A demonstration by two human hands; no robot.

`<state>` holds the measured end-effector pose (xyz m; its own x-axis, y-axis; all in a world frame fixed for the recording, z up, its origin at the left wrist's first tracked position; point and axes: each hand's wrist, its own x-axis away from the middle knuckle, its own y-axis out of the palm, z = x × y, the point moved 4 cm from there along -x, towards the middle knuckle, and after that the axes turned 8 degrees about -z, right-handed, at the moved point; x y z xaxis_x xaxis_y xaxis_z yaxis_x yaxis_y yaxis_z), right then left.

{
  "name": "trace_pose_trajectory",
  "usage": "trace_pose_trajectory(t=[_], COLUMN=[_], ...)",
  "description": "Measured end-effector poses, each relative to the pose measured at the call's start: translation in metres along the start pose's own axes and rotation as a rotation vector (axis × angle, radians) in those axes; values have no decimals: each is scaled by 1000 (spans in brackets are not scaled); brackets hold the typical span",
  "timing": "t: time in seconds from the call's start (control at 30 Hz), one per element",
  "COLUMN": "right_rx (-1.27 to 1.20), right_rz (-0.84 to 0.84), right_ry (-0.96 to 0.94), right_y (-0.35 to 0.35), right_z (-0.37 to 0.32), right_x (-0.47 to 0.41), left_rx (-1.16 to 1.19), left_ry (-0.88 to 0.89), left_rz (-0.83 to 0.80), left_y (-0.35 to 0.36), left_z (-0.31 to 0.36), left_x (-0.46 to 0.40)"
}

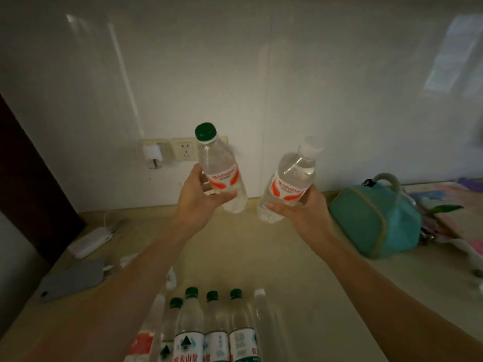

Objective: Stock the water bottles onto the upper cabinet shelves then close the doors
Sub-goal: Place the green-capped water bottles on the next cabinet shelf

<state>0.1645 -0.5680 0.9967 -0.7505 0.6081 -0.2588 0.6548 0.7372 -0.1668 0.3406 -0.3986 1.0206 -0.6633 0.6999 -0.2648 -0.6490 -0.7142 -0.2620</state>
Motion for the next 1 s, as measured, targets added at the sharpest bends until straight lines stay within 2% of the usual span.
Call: trace_pose_trajectory(t=[0.23, 0.4, 0.63, 0.77, 1.0], right_rx=[-9, -40, -28, 9, 46], right_rz=[175, 228, 263, 260, 185], right_ry=[-276, -465, -582, -545, -325], right_y=[-31, -62, -109, -132, -155], right_z=[-144, -242, -343, -375, -394], right_x=[2, -3, -32, -64, -120], left_rx=[-75, -4, 74, 26, -126], left_ry=[325, 499, 687, 672, 437], left_rz=[25, 54, 156, 178, 78], left_y=[-19, -20, -20, -18, -16], left_z=[156, 251, 360, 409, 427], left_x=[-11, -21, -44, -71, -137])
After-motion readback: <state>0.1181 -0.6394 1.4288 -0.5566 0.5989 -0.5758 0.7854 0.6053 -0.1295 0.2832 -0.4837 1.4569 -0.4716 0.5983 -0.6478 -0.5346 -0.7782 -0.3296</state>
